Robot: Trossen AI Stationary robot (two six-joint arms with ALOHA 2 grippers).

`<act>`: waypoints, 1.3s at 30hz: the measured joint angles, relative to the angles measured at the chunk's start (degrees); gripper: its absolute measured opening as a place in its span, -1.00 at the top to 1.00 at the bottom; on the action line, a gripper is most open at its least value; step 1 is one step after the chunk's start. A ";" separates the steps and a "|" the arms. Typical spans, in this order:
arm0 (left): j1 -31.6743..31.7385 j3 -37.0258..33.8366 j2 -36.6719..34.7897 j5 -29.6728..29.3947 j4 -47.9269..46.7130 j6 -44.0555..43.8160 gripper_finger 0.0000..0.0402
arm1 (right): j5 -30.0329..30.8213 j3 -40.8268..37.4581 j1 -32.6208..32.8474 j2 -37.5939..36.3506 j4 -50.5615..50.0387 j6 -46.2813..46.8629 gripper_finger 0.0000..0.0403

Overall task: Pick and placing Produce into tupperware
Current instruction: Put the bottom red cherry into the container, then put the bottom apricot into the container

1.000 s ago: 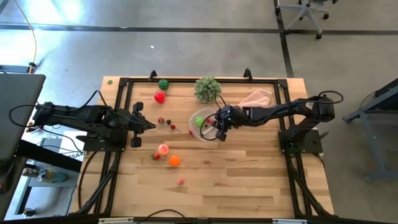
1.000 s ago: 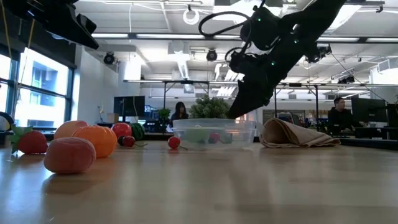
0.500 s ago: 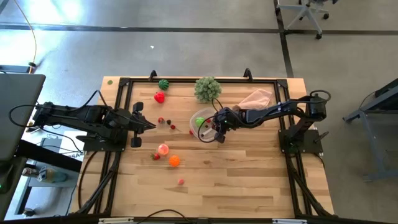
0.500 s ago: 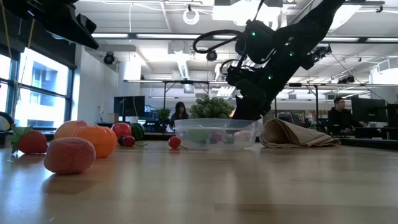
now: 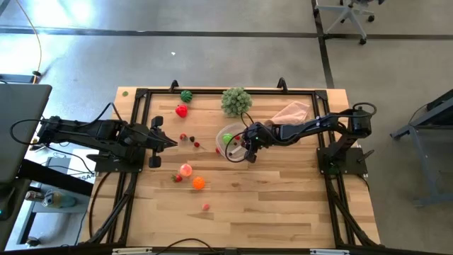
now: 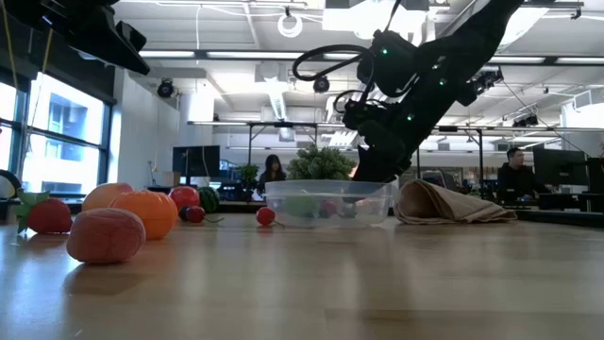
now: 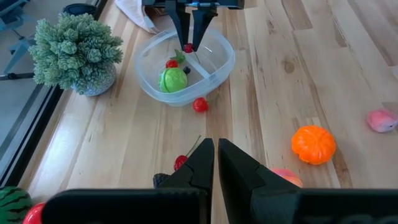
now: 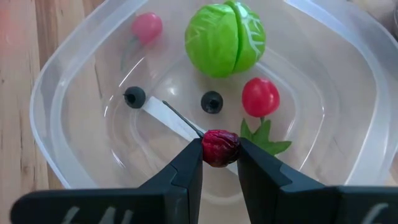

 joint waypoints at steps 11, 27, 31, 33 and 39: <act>0.00 0.00 -0.01 -0.01 -0.01 0.00 0.93 | -0.68 0.02 -0.15 0.02 0.46 -0.17 0.50; 0.01 -0.01 0.00 0.00 -0.01 0.00 0.93 | 1.40 2.95 -0.47 -1.79 -0.12 -1.92 0.26; 0.00 -0.01 0.00 0.00 -0.01 0.00 0.93 | -2.17 8.25 0.96 -4.20 -4.22 -2.56 0.26; -0.01 -0.01 -0.02 0.00 -0.01 -0.01 0.93 | -4.27 11.28 2.59 -5.51 -5.56 -3.06 0.26; -0.01 0.01 -0.01 0.01 -0.03 -0.01 0.93 | -7.02 19.99 11.72 -8.02 -6.92 -7.61 0.26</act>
